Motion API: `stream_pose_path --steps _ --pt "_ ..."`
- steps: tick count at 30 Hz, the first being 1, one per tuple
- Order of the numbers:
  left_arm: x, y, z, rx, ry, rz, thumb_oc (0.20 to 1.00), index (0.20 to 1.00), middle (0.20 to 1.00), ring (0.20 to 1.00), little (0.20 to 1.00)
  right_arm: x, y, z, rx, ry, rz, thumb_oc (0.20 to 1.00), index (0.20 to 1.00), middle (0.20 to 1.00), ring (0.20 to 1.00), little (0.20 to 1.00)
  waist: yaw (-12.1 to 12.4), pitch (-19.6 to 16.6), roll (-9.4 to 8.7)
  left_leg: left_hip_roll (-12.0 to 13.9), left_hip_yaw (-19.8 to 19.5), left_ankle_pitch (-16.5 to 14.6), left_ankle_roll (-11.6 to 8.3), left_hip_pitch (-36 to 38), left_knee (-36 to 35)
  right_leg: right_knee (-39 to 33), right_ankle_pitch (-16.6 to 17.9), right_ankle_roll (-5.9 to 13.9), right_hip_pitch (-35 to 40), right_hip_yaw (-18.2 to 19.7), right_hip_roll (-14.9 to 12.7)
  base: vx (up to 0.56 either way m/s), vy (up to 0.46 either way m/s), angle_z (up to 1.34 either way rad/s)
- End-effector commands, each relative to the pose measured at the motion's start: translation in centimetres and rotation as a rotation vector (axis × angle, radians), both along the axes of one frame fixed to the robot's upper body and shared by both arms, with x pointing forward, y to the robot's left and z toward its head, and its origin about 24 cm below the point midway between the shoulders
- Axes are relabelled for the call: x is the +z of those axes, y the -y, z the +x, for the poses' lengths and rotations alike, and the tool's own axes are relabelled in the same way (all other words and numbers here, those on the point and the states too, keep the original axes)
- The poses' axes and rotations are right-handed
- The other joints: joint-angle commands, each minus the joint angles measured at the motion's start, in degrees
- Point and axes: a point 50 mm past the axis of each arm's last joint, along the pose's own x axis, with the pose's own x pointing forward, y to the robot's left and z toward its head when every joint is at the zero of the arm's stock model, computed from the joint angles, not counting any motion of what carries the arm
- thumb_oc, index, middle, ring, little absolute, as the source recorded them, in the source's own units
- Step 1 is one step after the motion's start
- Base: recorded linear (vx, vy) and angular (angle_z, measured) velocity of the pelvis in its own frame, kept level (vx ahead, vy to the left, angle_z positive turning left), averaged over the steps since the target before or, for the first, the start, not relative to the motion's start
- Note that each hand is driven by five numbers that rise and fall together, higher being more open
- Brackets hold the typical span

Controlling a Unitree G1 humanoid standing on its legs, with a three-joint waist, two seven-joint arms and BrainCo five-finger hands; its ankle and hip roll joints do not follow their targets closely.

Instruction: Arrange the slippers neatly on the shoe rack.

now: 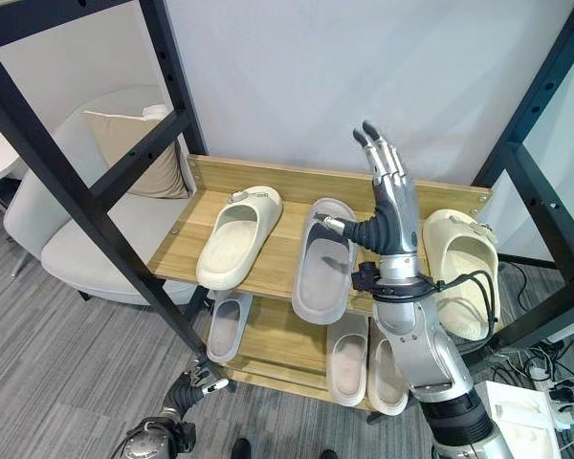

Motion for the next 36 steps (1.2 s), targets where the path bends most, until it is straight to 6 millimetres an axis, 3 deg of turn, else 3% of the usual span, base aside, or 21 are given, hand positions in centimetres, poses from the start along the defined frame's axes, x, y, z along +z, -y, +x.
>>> stream_pose_path --steps 1,27,28,29,30,36 --pt "1.4 -1.1 2.0 -0.001 0.094 0.034 1.000 1.000 1.000 1.000 1.000 1.7 0.6 0.4 -0.041 0.072 -0.080 1.000 1.000 1.000 1.000 1.000 1.4 -1.2 -1.90 -0.6 -1.7 -4.8 -0.15 0.8 0.1 0.1 -5.4 1.88 1.5 0.4 -1.4 0.00 0.000 0.00" --pt "0.9 -2.0 1.3 -0.014 0.065 0.031 1.000 1.000 1.000 1.000 1.000 -1.4 2.7 5.9 -0.197 -0.178 -0.335 1.000 1.000 1.000 1.000 1.000 5.0 -0.3 -3.37 -0.9 -2.8 -4.9 -0.16 0.5 0.1 0.1 -5.4 1.95 1.8 -1.1 -1.8 0.01 0.004 0.02" --pt "0.9 -2.0 1.3 -0.015 0.063 0.029 1.000 1.000 1.000 1.000 1.000 -1.5 2.8 6.1 -0.207 -0.188 -0.345 0.875 0.875 0.875 0.875 0.875 5.1 -0.3 -3.41 -0.9 -2.9 -4.8 -0.17 0.5 0.1 0.1 -5.4 1.93 1.8 -1.1 -1.8 0.00 0.000 0.00" --pt "0.9 -2.0 1.3 -0.016 0.064 0.028 1.000 1.000 1.000 1.000 1.000 -1.6 2.9 6.2 -0.212 -0.195 -0.351 0.379 0.379 0.379 0.379 0.379 5.2 -0.3 -3.41 -0.9 -3.0 -4.8 -0.16 0.5 0.1 0.1 -5.5 1.92 1.8 -1.2 -1.8 0.00 0.000 0.00" --pt "1.0 -2.0 1.3 -0.017 0.067 0.029 1.000 1.000 1.000 1.000 1.000 -1.8 3.2 6.5 -0.228 -0.208 -0.360 0.200 0.200 0.200 0.200 0.200 5.4 -0.4 -3.39 -0.9 -3.1 -4.9 -0.14 0.5 0.1 0.1 -5.5 1.91 1.8 -1.3 -1.8 0.00 0.000 0.00" --pt "1.1 -2.2 1.5 -0.016 0.071 0.031 1.000 1.000 1.000 1.000 1.000 -1.3 4.3 6.6 -0.263 -0.201 -0.298 0.200 0.200 0.200 0.200 0.200 5.1 -0.5 -2.94 -1.1 -3.4 -4.9 -0.11 0.5 0.1 0.1 -5.4 1.95 1.9 -1.5 -1.9 -0.01 -0.002 0.04"
